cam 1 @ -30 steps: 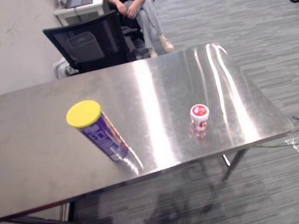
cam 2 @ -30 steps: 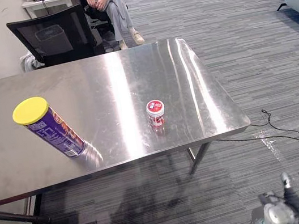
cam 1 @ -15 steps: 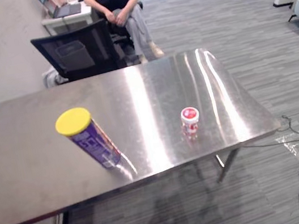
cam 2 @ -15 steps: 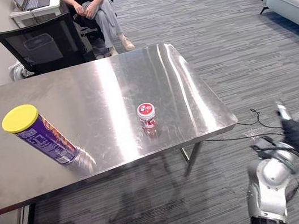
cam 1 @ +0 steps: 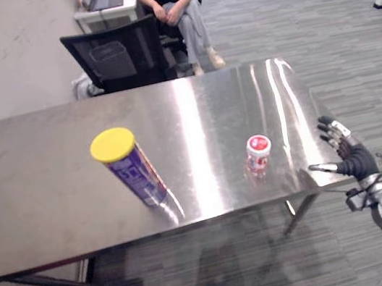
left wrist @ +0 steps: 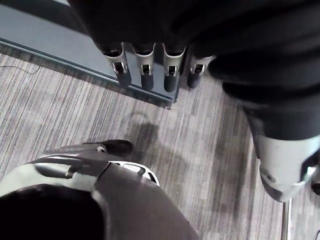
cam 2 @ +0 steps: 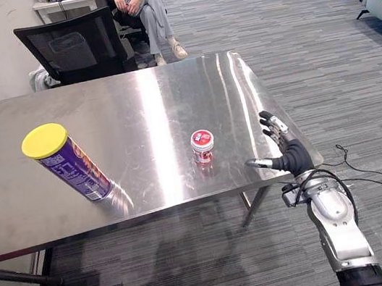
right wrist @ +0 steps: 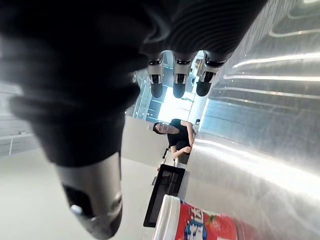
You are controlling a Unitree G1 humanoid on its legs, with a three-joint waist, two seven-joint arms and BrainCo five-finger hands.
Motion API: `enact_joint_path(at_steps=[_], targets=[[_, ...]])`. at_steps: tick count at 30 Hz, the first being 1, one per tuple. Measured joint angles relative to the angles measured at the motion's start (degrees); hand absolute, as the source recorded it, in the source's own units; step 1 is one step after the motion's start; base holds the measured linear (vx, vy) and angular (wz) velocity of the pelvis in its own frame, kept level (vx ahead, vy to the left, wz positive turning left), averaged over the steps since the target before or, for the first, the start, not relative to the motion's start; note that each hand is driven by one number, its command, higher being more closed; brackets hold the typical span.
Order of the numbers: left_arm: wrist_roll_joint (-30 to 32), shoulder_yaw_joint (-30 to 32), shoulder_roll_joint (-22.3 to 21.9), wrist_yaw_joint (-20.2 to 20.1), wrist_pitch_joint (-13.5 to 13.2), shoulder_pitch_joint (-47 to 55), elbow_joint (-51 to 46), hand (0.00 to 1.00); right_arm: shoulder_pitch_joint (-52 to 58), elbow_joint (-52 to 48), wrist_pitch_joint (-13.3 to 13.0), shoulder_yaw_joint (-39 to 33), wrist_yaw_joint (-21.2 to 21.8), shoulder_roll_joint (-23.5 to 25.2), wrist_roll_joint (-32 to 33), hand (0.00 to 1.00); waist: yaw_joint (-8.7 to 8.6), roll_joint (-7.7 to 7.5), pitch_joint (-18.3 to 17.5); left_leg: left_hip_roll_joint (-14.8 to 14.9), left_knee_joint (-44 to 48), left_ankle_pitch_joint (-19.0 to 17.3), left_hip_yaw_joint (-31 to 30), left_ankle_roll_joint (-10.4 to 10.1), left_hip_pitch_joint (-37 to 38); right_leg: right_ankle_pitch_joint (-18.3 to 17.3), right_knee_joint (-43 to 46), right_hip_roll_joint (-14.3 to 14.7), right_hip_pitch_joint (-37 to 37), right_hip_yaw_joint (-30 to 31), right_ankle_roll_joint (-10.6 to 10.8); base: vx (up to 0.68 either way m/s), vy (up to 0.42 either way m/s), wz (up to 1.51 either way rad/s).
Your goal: Put the gum and the chips on the shelf.
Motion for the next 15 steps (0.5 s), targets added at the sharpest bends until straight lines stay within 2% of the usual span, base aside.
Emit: enact_joint_path(at_steps=[11, 15], targets=[[0.0, -0.4, 0.0, -0.6, -0.6, 0.0, 1.3, 0.0, -3.8, 2.0, 0.3, 3.1, -2.2, -1.5, 1.8, 0.0, 0.12, 0.07, 2.0, -0.8, 0.0, 0.6, -2.2, 0.8, -0.9, 0.1, 0.2, -0.7, 0.2, -1.8, 0.1, -0.01, 0.009, 0.08], [-0.1, -0.4, 0.0, -0.5, -1.1, -0.1, 1.5, 0.0, -7.8, 5.8, 0.6, 5.0, -2.5, -1.5, 2.1, 0.0, 0.42, 0.07, 3.0, -0.9, 0.0, 0.7, -2.3, 0.8, -1.0, 0.1, 0.2, -0.7, 0.2, -2.0, 0.2, 0.0, 0.001, 0.02]])
